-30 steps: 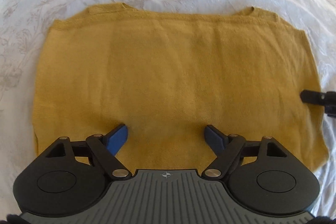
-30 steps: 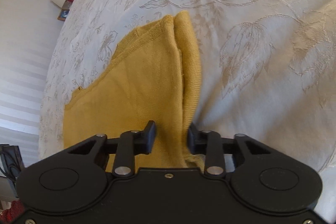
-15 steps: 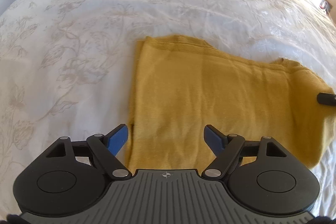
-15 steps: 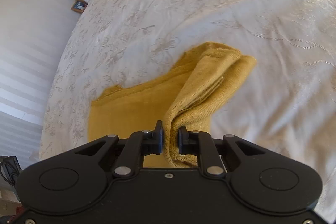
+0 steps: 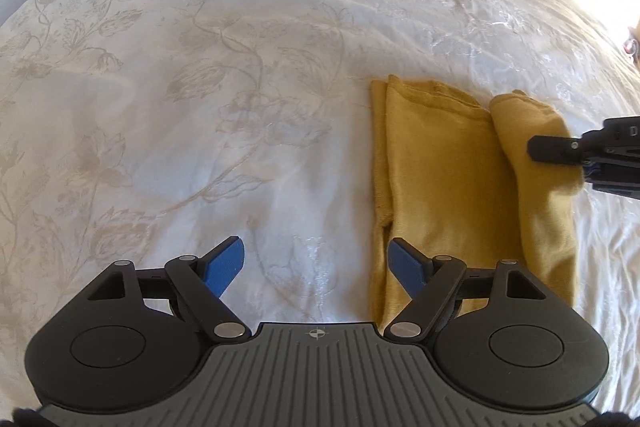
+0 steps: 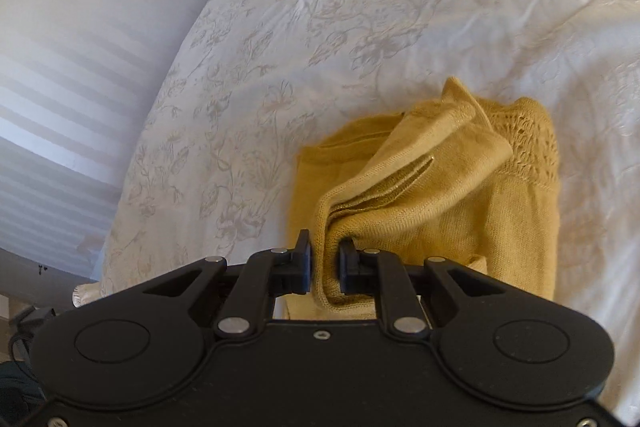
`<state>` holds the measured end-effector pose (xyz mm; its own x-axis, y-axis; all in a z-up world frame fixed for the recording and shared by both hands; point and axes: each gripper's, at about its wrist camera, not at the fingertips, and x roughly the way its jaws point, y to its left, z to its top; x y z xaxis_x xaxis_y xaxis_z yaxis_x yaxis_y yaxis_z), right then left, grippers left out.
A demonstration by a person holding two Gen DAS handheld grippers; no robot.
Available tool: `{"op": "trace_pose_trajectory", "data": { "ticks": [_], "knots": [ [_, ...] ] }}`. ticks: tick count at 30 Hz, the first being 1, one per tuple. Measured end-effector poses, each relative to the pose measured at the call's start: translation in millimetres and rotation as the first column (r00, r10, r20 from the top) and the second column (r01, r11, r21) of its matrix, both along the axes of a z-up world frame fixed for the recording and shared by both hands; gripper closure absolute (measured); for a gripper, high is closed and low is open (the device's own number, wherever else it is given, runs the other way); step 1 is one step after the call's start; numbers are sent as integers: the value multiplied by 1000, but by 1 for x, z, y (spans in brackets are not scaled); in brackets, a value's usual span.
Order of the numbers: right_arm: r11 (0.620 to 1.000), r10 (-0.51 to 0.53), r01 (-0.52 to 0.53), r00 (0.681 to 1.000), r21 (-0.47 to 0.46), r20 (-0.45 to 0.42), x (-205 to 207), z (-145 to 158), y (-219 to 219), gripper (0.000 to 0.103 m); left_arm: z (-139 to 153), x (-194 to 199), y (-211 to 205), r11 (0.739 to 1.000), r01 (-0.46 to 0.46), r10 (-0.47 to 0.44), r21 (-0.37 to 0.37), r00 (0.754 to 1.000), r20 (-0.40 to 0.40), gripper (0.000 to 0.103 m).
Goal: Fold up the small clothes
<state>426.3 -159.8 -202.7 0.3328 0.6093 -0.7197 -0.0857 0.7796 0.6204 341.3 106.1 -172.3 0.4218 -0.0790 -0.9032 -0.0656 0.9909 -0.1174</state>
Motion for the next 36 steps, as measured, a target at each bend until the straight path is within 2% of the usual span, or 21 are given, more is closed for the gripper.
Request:
{"op": "trace_pose_trajectory", "data": {
  "ticks": [5,8,10,13,15,16,21,25,29,31,33,34,35,36],
  "knots": [
    [996,50,-53,998,-73,-34,-5,-17,35,80,-3,2,17,1000,-10,9,-12,1000,-12,25],
    [990,84,-90,995,-106,-56,-7,-24,47,74,-7,5,23,999,-12,11,-32,1000,-24,24],
    [989,124,-127,991,-82,-41,-13,-17,49,72,-8,9,24,999,-9,8,-43,999,-31,25],
    [988,157,-157,988,2,11,-23,1,44,71,-11,17,24,998,3,-5,-65,999,-37,25],
    [991,133,-134,990,7,48,-27,12,36,61,-11,25,23,996,15,-19,-85,999,-40,25],
    [994,113,-113,992,-6,63,-29,16,30,55,-11,29,21,995,25,-29,-97,999,-39,25],
    [987,89,-74,991,-146,97,-45,18,6,53,-8,56,11,986,82,-84,-144,996,-13,25],
    [960,172,-140,978,-243,117,-62,9,17,37,-6,75,-2,980,116,-118,-159,993,-1,25],
    [927,251,-200,959,-317,130,-72,-2,37,28,-8,83,-8,969,137,-144,-205,989,-19,25],
    [910,285,-221,948,-351,141,-72,-7,48,28,-9,83,-11,960,156,-169,-231,985,-36,25],
    [885,325,-244,934,-396,151,-72,-11,58,31,-11,81,-13,951,175,-195,-254,979,-55,25],
    [874,344,-260,928,-411,144,-72,-12,61,49,-11,79,-14,947,180,-204,-264,977,-63,24],
    [871,353,-272,926,-410,134,-71,-12,62,93,-12,77,-15,944,182,-209,-276,975,-72,24],
    [878,348,-273,928,-393,132,-71,-11,60,88,-14,75,-16,939,181,-213,-294,974,-81,24]
  ]
}}
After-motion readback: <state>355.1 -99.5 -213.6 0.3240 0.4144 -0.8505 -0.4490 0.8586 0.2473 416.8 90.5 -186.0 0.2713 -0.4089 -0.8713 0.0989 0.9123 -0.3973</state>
